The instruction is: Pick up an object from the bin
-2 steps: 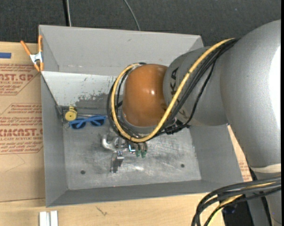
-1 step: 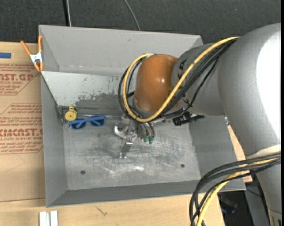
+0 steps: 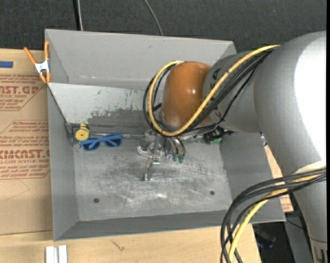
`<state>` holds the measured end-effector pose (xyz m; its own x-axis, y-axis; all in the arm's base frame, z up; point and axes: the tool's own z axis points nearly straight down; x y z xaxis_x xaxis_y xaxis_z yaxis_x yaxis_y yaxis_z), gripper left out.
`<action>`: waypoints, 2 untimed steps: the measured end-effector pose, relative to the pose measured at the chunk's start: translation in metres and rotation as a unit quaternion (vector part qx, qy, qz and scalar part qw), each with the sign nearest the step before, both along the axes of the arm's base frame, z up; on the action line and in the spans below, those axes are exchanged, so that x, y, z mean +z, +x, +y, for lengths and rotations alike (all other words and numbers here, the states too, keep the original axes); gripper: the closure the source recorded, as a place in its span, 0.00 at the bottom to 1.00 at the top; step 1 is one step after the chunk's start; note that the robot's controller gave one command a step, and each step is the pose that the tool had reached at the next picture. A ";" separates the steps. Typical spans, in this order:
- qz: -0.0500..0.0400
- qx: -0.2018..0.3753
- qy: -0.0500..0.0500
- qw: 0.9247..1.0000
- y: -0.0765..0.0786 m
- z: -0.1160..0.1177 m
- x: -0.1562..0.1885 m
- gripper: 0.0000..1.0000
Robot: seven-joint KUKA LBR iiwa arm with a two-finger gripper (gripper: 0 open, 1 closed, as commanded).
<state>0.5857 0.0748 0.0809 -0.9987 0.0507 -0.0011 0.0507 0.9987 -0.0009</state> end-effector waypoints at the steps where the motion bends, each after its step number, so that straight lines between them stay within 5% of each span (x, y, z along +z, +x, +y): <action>1: -0.001 0.000 0.001 1.000 0.000 0.001 0.002 1.00; 2: -0.005 0.075 0.001 0.997 -0.017 0.000 0.190 1.00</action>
Offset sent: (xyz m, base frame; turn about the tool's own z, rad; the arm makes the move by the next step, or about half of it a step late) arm 0.0000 0.0000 0.0000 0.0000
